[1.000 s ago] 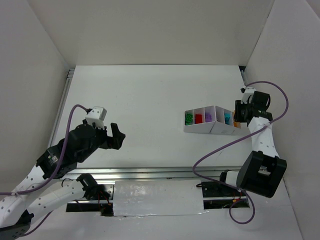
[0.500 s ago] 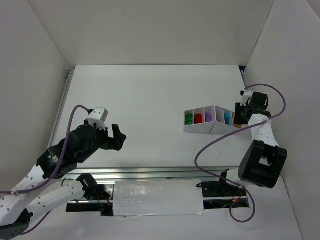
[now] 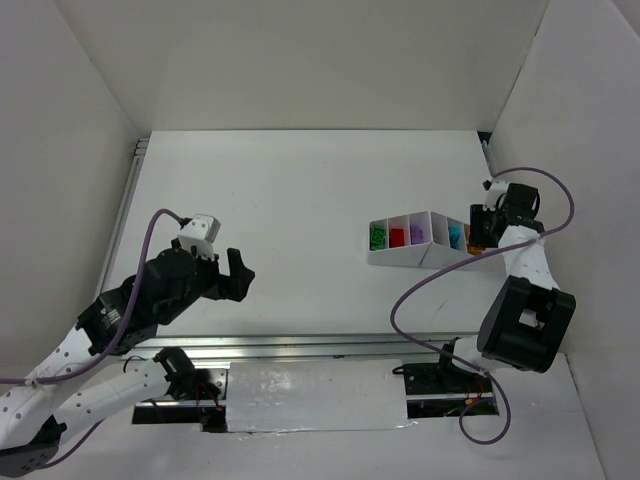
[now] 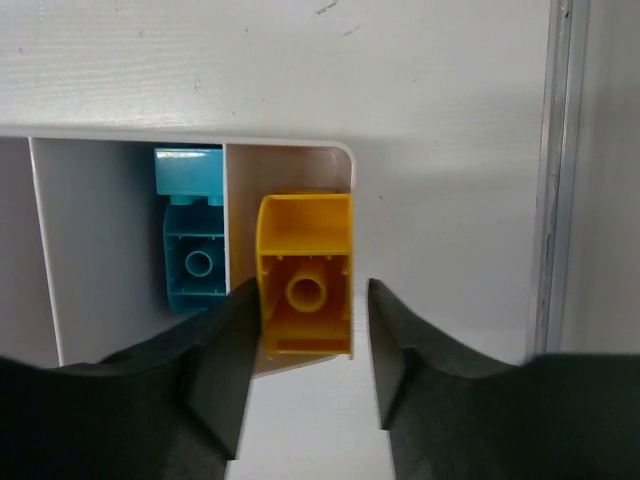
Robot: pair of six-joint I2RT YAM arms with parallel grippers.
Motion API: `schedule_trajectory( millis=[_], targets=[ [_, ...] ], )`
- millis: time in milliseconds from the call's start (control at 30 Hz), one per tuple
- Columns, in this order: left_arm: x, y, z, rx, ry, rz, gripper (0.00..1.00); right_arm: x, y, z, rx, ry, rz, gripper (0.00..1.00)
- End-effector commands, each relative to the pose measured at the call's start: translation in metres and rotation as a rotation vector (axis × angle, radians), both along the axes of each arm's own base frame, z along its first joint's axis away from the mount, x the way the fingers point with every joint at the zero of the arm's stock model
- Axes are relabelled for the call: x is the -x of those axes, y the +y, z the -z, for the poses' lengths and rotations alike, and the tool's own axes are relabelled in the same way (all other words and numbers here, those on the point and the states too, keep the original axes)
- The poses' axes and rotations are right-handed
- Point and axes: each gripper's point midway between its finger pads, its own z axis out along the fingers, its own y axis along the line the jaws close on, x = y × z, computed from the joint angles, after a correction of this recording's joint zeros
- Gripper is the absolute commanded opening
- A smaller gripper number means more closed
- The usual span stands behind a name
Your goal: Sort the legos into containers by color
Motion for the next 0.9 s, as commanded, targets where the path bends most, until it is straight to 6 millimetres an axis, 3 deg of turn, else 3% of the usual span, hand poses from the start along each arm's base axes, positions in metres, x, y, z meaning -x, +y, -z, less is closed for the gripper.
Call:
schedule_trajectory(
  millis=[0,467,567,600,667,700,733,767,833,867],
  targets=[
    [-0.001,-0.004,-0.008,0.029,-0.016,0.001,1.0,-0.019,-0.006,-0.027,0.016,-0.09,-0.005,0.56],
    [-0.001,-0.004,-0.008,0.032,-0.018,-0.001,1.0,-0.028,0.004,-0.045,-0.045,-0.157,-0.032,0.56],
    [-0.002,-0.001,-0.009,0.031,-0.021,-0.018,1.0,-0.038,0.014,-0.082,-0.079,-0.252,-0.07,0.53],
    [-0.002,0.0,-0.008,0.028,-0.02,-0.026,0.99,-0.045,0.019,-0.108,-0.091,-0.309,-0.093,0.52],
    [-0.005,0.005,-0.009,0.022,-0.023,-0.059,0.99,-0.045,0.033,-0.133,-0.146,-0.359,-0.086,0.52],
    [-0.006,0.008,-0.01,0.021,-0.027,-0.08,1.0,-0.044,0.041,-0.145,-0.163,-0.388,-0.099,0.6],
    [-0.007,0.014,-0.008,0.006,-0.019,-0.109,1.0,-0.043,0.048,-0.155,-0.167,-0.414,-0.098,0.85],
    [-0.011,0.024,-0.011,0.005,-0.033,-0.182,1.0,-0.042,0.056,-0.165,-0.191,-0.443,-0.072,0.99],
    [-0.012,0.043,-0.007,-0.033,-0.023,-0.279,0.99,-0.028,0.085,-0.195,-0.212,-0.509,-0.08,1.0],
    [-0.016,0.057,-0.014,-0.025,-0.047,-0.375,1.0,-0.013,0.098,-0.22,-0.219,-0.577,-0.081,1.0]
  ],
)
